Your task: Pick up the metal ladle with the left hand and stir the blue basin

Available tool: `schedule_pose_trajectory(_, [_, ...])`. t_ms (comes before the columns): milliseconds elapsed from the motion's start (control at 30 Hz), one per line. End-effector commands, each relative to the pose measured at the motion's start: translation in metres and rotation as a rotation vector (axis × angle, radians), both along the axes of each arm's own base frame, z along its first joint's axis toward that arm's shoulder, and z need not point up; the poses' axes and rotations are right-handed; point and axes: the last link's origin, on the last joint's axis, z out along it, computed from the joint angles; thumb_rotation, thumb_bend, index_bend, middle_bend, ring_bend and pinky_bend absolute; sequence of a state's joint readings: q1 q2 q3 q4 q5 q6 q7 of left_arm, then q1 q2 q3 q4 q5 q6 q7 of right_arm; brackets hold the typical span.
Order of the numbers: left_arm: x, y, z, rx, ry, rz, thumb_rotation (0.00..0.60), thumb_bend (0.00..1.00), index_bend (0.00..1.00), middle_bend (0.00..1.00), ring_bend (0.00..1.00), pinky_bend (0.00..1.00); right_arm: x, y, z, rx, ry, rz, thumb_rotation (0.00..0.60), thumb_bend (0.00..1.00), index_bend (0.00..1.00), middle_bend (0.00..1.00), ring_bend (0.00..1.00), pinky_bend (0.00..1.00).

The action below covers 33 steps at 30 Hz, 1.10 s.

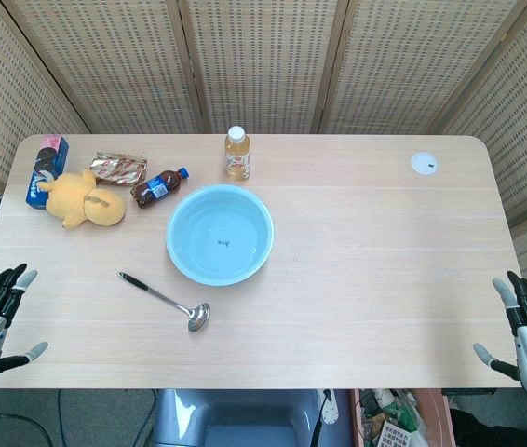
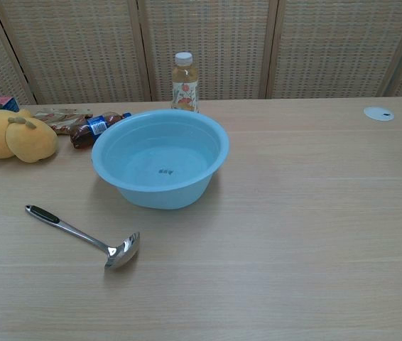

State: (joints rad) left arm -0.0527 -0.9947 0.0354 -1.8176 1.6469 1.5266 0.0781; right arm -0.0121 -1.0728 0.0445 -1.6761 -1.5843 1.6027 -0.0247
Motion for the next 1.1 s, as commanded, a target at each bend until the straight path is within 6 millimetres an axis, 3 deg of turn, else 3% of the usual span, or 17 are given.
schedule_pose_trajectory(33, [0.000, 0.000, 0.000, -0.001, 0.001, 0.000, 0.600, 0.13, 0.00, 0.00, 0.00, 0.00, 0.000, 0.000, 0.000, -0.002, -0.001, -0.001, 0.600, 0.00, 0.00, 0.00, 0.00, 0.00])
schedule_pose_trajectory(433, [-0.007, 0.012, -0.004, -0.027, 0.011, 0.024, 0.600, 0.13, 0.00, 0.00, 0.00, 0.00, 0.000, 0.000, 0.001, -0.005, -0.012, 0.001, 0.600, 0.00, 0.00, 0.00, 0.00, 0.00])
schedule_pose_trajectory(867, [-0.048, 0.083, -0.033, -0.160, 0.125, 0.048, 0.600, 0.13, 0.00, 0.02, 0.00, 0.00, -0.002, -0.004, -0.001, 0.005, -0.015, -0.012, 0.600, 0.00, 0.00, 0.00, 0.00, 0.00])
schedule_pose_trajectory(900, [-0.050, 0.090, -0.036, -0.175, 0.126, 0.040, 0.600, 0.13, 0.00, 0.11, 0.05, 0.02, -0.002, -0.005, -0.001, 0.007, -0.013, -0.014, 0.600, 0.00, 0.00, 0.00, 0.00, 0.00])
schedule_pose_trajectory(967, [-0.053, 0.103, -0.042, -0.206, 0.136, 0.012, 0.600, 0.13, 0.00, 0.41, 0.26, 0.19, -0.002, -0.006, -0.003, 0.011, -0.010, -0.019, 0.600, 0.00, 0.00, 0.00, 0.00, 0.00])
schedule_pose_trajectory(1000, [-0.054, 0.109, -0.045, -0.222, 0.141, -0.002, 0.600, 0.13, 0.00, 0.59, 0.44, 0.36, -0.003, -0.007, -0.004, 0.013, -0.007, -0.021, 0.600, 0.00, 0.00, 0.00, 0.00, 0.00])
schedule_pose_trajectory(1067, [-0.056, 0.119, -0.052, -0.255, 0.156, -0.031, 0.600, 0.13, 0.00, 0.73, 0.61, 0.59, -0.003, -0.008, -0.005, 0.017, -0.003, -0.027, 0.600, 0.00, 0.00, 0.00, 0.00, 0.00])
schedule_pose_trajectory(1100, [-0.057, 0.123, -0.055, -0.268, 0.169, -0.042, 0.600, 0.13, 0.00, 0.82, 0.73, 0.76, -0.003, -0.009, -0.006, 0.019, -0.001, -0.030, 0.600, 0.00, 0.00, 0.00, 0.00, 0.00])
